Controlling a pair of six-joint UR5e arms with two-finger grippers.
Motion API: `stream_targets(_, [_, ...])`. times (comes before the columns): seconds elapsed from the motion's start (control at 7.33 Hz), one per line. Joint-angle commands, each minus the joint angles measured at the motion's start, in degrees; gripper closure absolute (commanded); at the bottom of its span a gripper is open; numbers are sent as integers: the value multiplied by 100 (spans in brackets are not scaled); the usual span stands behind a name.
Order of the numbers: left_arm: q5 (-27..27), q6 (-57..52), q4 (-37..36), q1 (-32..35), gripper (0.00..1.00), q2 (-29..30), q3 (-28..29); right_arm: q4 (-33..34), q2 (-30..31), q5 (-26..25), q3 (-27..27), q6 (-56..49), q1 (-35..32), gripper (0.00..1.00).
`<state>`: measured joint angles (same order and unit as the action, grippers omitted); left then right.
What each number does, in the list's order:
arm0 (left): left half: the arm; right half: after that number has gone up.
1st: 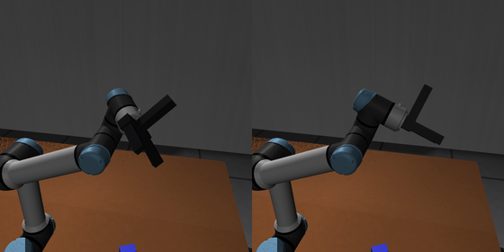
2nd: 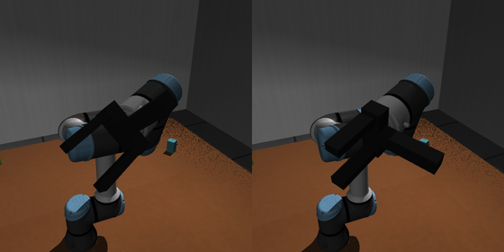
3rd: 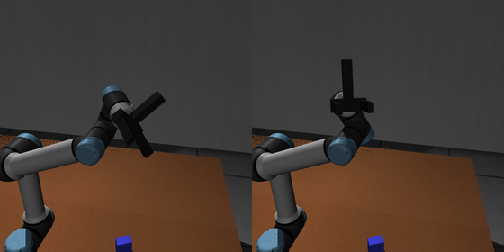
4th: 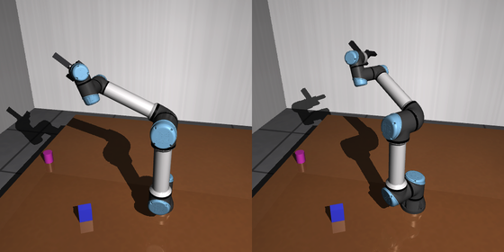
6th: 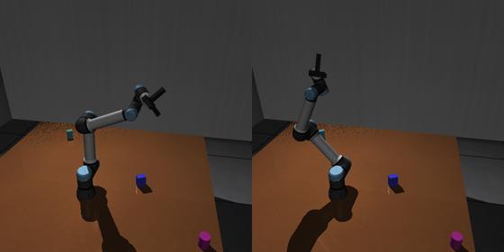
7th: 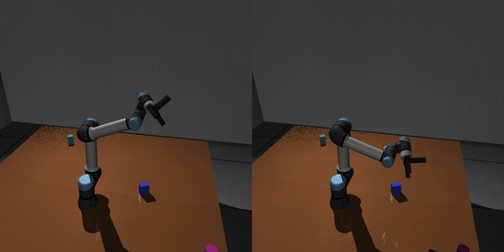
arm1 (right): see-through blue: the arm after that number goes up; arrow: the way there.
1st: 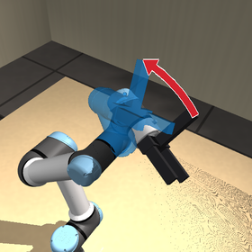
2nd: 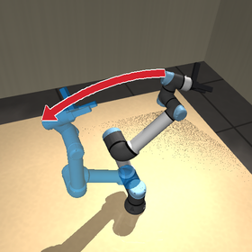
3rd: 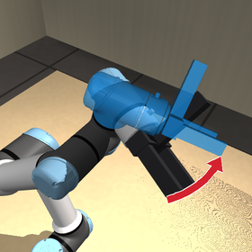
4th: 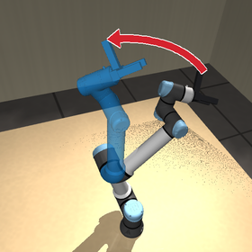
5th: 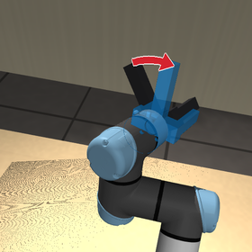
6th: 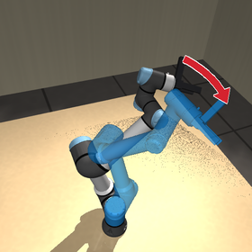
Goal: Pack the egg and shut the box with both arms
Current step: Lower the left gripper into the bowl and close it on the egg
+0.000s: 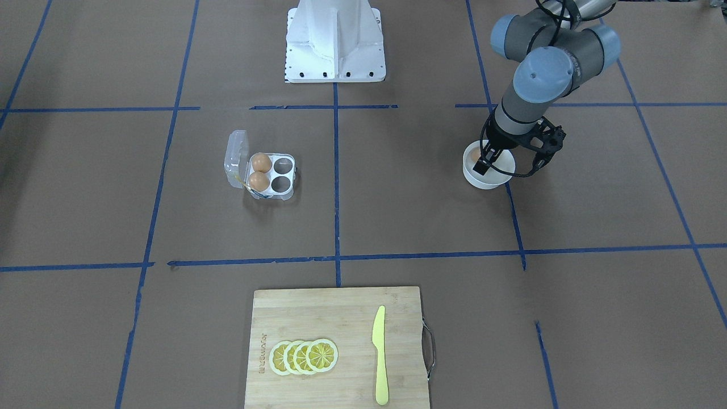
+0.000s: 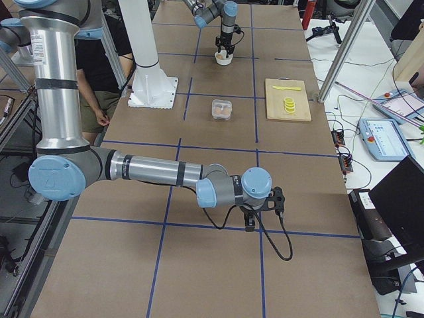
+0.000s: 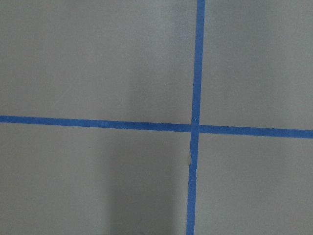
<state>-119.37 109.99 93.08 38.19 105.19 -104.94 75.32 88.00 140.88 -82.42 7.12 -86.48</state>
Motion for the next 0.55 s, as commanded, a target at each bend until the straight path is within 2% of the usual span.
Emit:
stream_targets(0.0, [-7, 14, -27, -4, 25, -7, 9, 0, -2, 1, 6, 0, 9, 0])
stream_targets(0.41, [-7, 14, -27, -66, 28, -16, 26, 0, -2, 123, 24, 9, 18, 0])
